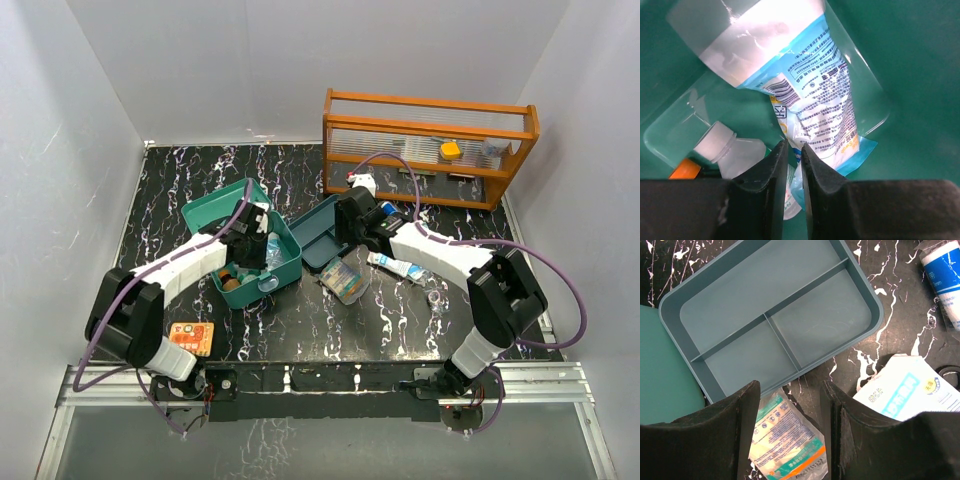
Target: Organize the medicine kit
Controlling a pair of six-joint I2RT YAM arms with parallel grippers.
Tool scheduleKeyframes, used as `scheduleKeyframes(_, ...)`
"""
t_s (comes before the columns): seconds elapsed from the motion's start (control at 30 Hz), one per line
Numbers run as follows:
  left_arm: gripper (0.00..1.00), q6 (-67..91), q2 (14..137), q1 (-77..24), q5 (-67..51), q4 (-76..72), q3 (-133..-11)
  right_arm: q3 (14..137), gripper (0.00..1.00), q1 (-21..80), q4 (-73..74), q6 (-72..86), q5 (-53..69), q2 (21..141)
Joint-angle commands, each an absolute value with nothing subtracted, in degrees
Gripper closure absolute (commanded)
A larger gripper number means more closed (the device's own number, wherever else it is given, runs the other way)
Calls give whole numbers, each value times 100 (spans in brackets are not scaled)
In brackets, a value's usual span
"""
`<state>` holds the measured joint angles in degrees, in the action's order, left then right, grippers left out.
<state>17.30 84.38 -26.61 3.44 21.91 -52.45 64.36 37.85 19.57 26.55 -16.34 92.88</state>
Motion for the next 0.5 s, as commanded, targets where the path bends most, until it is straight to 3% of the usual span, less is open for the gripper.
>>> scheduleKeyframes(0.0, 84, 1392, 8721, -2676, -91, 2209, -5319, 6786, 51, 3764, 1784, 2506, -1625, 9298)
scheduleKeyframes(0.3, 83, 1369, 9407, -2679, -743, 1776, -5614, 6670, 49, 3757, 1632, 2483, -1390, 9220)
scheduleKeyframes(0.47, 83, 1463, 9454, -2672, -708, 1721, -5680, 6887, 49, 3769, 1512, 2026, -447, 9401)
